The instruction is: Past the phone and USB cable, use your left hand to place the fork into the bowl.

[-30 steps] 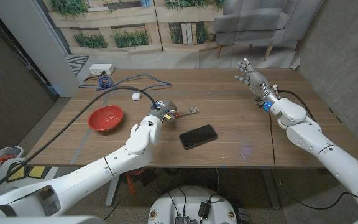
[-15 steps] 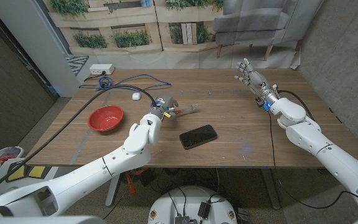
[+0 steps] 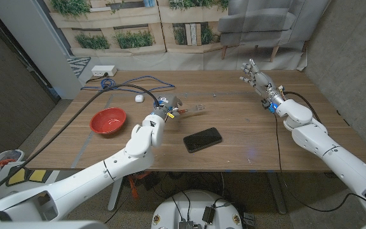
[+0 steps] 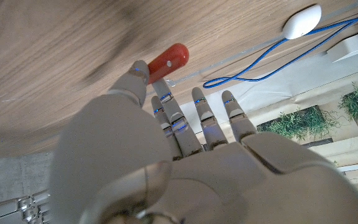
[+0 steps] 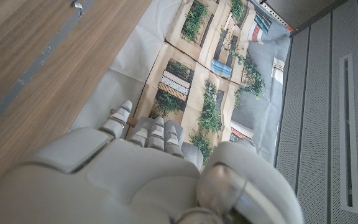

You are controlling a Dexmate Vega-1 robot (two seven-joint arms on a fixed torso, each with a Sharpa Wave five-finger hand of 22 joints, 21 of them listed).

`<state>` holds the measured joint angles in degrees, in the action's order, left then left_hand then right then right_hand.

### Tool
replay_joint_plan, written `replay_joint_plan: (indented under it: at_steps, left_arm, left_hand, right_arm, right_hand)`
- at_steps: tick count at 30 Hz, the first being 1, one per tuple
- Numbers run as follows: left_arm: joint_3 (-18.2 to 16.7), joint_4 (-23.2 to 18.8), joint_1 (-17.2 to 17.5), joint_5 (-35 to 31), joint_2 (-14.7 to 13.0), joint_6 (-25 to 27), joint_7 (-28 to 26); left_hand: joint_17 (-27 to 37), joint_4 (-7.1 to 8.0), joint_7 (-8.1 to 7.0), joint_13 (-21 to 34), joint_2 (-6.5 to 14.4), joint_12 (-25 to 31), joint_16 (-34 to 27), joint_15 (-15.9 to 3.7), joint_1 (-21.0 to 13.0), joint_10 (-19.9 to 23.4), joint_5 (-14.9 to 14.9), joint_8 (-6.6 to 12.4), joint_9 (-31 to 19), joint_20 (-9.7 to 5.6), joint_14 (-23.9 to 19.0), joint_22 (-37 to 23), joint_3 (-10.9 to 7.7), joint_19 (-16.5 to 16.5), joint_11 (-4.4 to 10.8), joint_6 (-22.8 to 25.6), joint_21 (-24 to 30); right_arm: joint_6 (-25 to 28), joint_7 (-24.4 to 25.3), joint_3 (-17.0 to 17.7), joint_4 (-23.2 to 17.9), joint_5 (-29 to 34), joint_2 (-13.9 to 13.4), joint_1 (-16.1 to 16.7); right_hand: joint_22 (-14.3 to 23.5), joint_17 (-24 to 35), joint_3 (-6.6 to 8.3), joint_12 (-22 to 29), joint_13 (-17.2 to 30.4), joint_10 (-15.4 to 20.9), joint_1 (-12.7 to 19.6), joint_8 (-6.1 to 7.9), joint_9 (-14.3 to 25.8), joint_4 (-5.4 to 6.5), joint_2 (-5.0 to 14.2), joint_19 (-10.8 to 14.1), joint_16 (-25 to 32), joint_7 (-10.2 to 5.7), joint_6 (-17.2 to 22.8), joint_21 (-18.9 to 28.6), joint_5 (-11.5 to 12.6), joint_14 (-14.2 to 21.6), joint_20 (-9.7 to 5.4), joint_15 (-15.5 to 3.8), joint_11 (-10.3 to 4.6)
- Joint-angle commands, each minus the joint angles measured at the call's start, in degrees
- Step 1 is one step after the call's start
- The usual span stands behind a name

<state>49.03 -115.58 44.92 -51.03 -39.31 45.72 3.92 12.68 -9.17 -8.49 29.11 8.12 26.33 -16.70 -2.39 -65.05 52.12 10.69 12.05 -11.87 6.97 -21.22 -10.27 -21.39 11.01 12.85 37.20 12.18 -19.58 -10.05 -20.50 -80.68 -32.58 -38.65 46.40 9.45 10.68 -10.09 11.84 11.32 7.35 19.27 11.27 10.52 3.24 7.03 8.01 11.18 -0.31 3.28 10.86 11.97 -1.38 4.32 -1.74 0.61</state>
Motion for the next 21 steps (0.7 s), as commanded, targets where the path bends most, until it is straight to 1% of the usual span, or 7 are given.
replay_joint_plan:
  at_steps: [1, 7, 13, 16, 21]
  left_arm:
    - [-1.8, -1.4, 1.9, -0.6, -0.2, -0.5, -3.6]
    - [-2.5, -2.9, 2.8, -1.8, -0.7, 0.5, -3.7]
    - [-3.9, -4.7, 4.7, -2.6, -1.7, 1.8, -4.5]
    - [-4.3, -5.3, 5.4, -3.0, -2.0, 2.7, -4.0]
    - [-5.0, -6.3, 6.4, -3.4, -2.5, 3.1, -4.1]
  left_hand:
    - [0.3, -0.09, 0.39, 0.3, 0.4, 0.6, -0.6, -7.36, -0.6, -0.1, 0.0, -0.12, -0.3, 0.28, -0.2, -0.2, 0.37, 0.5, -0.03, 0.4, 0.0]
    - [0.3, -0.16, 0.39, 0.3, 0.3, 0.6, -0.6, -7.42, -0.7, -0.1, 0.0, -0.08, -0.3, 0.27, -0.3, -0.2, 0.44, 0.5, -0.03, 0.6, 0.0]
    - [0.4, -0.06, 0.32, 0.3, 0.4, 0.7, -0.6, -7.47, -0.7, -0.1, 0.0, -0.11, -0.3, 0.26, -0.3, -0.2, 0.52, 0.6, -0.01, 0.6, 0.0]
    - [0.4, -0.10, 0.28, 0.3, 0.3, 0.7, -0.6, -7.54, -0.8, 0.0, 0.0, -0.12, -0.3, 0.24, -0.4, -0.2, 0.57, 0.6, -0.01, 0.6, 0.0]
    - [0.4, -0.07, 0.38, 0.2, 0.3, 0.7, -0.6, -7.55, -0.8, 0.0, 0.0, -0.14, -0.3, 0.26, -0.3, -0.2, 0.63, 0.6, 0.00, 0.6, 0.0]
  right_arm:
    - [-0.3, -0.3, -0.2, 1.1, 0.1, 0.3, -0.7]
    - [-0.2, -0.3, -0.2, 1.2, 0.1, 0.4, -0.8]
    - [0.0, 0.4, -0.1, 0.8, 0.1, 0.3, -0.4]
    - [0.0, 0.4, -0.2, 0.8, 0.2, 0.3, -0.4]
    - [-0.2, 0.5, -0.5, 1.2, 0.5, 0.9, -0.9]
  right_hand:
    - [0.3, 0.1, 0.28, -0.2, 0.3, 0.3, -0.1, -0.03, 0.3, -0.09, 0.15, -0.1, 0.0, -0.03, 0.6, -0.1, -0.1, 0.1, -0.09, -1.23, -0.31]
    - [0.3, 0.1, 0.30, -0.2, 0.3, 0.3, -0.1, -0.04, 0.3, -0.09, 0.14, -0.2, 0.0, -0.09, 0.6, -0.1, -0.2, 0.1, 0.21, -1.21, -0.30]
    - [0.3, 0.1, 0.32, -0.1, 0.3, 0.4, -0.1, -0.04, 0.3, -0.09, 0.14, -0.2, 0.0, -0.07, 0.6, -0.1, -0.2, 0.1, 0.28, -1.25, -0.25]
    - [0.3, 0.1, 0.33, -0.1, 0.3, 0.4, -0.1, -0.04, 0.3, -0.09, 0.14, -0.3, 0.0, -0.05, 0.6, -0.1, -0.2, 0.1, 0.30, -1.29, -0.16]
    - [0.3, 0.1, 0.35, -0.1, 0.3, 0.4, -0.1, -0.03, 0.3, -0.10, 0.12, -0.3, 0.0, -0.07, 0.6, -0.1, -0.2, 0.1, 0.30, -1.30, -0.23]
